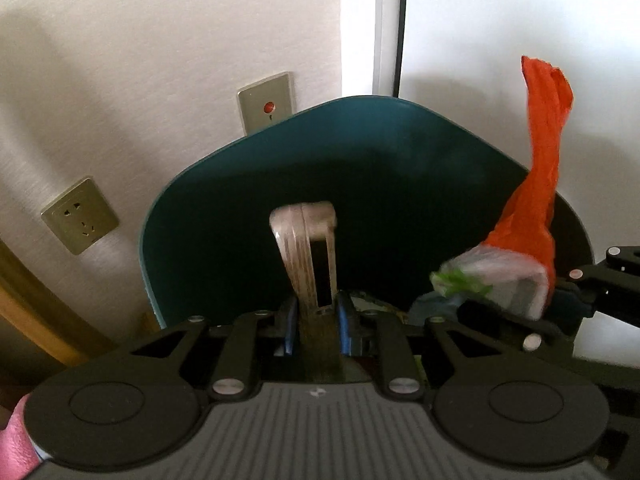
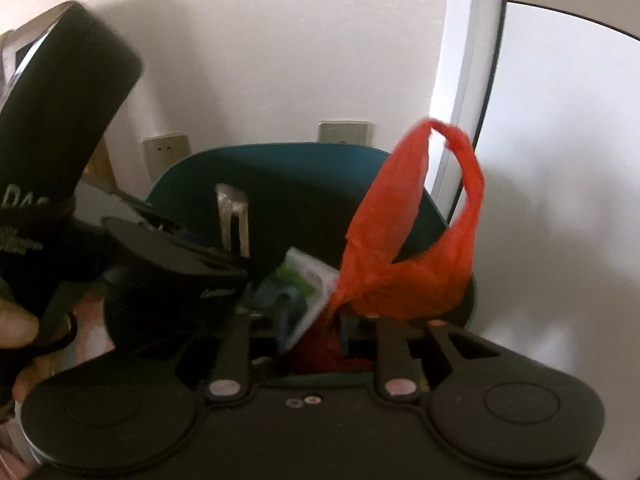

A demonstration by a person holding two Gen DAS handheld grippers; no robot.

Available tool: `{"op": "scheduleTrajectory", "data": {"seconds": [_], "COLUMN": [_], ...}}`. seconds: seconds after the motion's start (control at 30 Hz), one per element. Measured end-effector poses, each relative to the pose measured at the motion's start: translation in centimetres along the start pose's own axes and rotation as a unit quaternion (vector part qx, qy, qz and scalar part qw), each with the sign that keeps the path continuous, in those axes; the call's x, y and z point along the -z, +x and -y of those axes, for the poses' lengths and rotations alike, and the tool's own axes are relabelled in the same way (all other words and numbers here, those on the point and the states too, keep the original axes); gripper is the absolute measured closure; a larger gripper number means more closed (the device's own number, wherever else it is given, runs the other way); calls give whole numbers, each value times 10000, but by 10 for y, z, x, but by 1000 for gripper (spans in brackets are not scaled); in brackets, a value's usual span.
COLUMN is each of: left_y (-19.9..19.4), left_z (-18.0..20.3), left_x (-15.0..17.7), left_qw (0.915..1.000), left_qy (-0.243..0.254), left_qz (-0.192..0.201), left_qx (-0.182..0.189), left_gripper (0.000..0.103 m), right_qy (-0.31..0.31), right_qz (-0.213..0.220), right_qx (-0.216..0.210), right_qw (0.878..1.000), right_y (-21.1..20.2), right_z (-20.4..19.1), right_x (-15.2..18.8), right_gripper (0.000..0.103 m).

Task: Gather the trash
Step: 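Open the left tool over the bin while the right tool releases the bag, then withdraw both open tools from the bin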

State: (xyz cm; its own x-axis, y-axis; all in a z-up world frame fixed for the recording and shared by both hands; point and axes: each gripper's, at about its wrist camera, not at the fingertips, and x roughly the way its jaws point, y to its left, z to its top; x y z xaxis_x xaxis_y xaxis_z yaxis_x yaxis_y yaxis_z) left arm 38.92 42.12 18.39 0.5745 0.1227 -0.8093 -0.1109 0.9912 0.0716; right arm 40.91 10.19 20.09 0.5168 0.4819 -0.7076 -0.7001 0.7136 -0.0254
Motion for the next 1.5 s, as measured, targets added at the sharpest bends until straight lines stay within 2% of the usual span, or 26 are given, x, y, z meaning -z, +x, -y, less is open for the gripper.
{"op": "scheduleTrajectory", "data": {"seconds": [0.13, 0.2, 0.23, 0.27, 0.33, 0.5, 0.53, 0.6, 0.7, 0.8, 1.0, 1.13, 1.43, 1.5], "left_y": [-5, -11, -14, -18, -24, -44, -50, -62, -81, -97, -122, -128, -116, -107], "left_z": [1, 2, 2, 2, 2, 3, 4, 6, 13, 22, 45, 60, 112, 121], "left_x": [1, 3, 4, 4, 5, 10, 12, 19, 26, 36, 62, 81, 133, 145], "left_qw": [9999, 9999, 9999, 9998, 9996, 9990, 9988, 9981, 9972, 9960, 9917, 9893, 9814, 9801], "left_qy": [-10, -16, -21, -36, -60, -58, -56, -39, 4, 77, 212, 273, 488, 468], "left_qz": [13, 96, 151, 196, 265, 415, 457, 563, 677, 712, 848, 950, 988, 936], "left_qx": [110, 88, 45, 31, 78, 163, 167, 233, 312, 542, 942, 1071, 1574, 1689], "left_gripper": [71, 54, 42, 34, 33, 33, 30, 25, 24, 24, 21, 21, 21, 16], "right_qy": [-148, -197, -200, -159, -34, 59, 63, 124, 222, 303, 515, 640, 1049, 1226], "right_qz": [8, 25, 48, 78, 167, 393, 440, 529, 613, 677, 710, 704, 541, 467], "right_qx": [31, 154, 193, 186, 180, 193, 207, 188, 159, 155, 145, 177, 251, 274], "right_qw": [9999, 9997, 9996, 9997, 9997, 9990, 9988, 9983, 9977, 9971, 9960, 9953, 9927, 9910], "right_y": [-5, -11, -17, -21, -31, -58, -65, -75, -85, -97, -112, -121, -135, -128], "right_z": [-9, -13, -14, -14, -13, -18, -19, -17, -11, -6, 7, 16, 46, 53], "right_x": [-5, -8, -8, -8, -7, -3, -2, 5, 17, 31, 66, 98, 174, 196], "right_gripper": [68, 68, 66, 59, 54, 51, 51, 49, 46, 45, 44, 43, 42, 42]}}
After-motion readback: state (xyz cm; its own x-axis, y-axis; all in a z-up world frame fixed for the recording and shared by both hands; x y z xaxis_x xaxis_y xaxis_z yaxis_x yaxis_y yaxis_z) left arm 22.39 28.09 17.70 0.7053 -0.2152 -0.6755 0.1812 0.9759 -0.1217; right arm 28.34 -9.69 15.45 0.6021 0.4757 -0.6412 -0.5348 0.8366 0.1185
